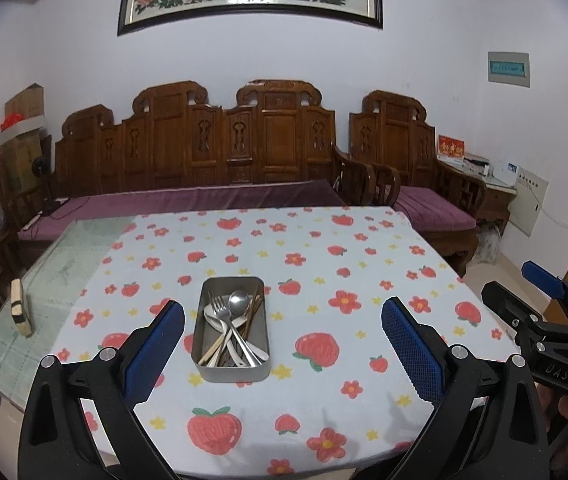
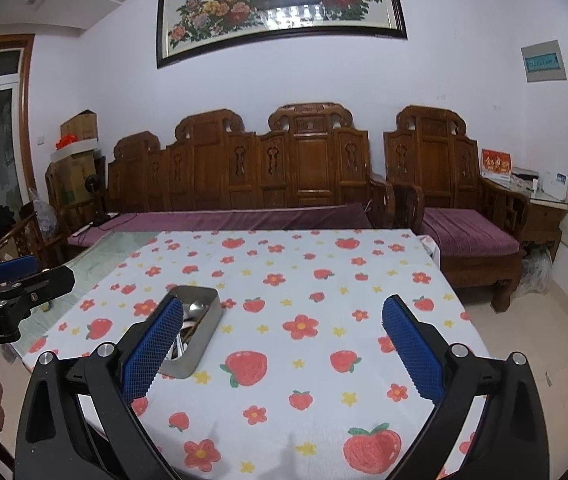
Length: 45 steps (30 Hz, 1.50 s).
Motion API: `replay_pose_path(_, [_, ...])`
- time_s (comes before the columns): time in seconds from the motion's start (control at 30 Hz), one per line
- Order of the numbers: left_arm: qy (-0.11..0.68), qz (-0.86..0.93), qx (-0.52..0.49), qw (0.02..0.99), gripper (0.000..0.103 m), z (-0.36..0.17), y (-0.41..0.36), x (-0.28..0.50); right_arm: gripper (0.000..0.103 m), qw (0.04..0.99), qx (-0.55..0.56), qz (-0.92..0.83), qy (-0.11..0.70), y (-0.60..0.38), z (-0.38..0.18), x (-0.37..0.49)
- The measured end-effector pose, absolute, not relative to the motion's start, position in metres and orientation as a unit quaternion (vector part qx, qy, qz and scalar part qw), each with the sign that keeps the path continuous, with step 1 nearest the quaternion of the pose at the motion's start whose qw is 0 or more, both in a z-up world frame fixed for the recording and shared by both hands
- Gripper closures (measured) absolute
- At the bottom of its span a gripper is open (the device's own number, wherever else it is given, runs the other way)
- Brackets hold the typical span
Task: Organize utensils
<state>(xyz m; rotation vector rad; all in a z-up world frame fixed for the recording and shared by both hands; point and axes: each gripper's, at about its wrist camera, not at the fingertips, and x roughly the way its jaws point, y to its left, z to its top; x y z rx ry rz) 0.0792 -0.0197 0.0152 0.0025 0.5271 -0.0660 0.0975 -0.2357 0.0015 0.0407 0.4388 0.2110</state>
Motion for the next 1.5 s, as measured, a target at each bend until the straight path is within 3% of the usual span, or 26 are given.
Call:
replay_pose_path(0.6, [0.204, -0.007, 0.016, 0.979, 0.008, 0.049, -0.019, 0.048, 0.003, 0.981, 0.021, 0.107, 0.159, -0.235, 0.048, 0.062])
replay_pose_path(1.5, [0.2, -0.003, 0.01, 0.98, 0.008, 0.049, -0.015, 0.041, 0.003, 0.981, 0.022, 0.107, 0.159, -0.235, 0.049, 0.061])
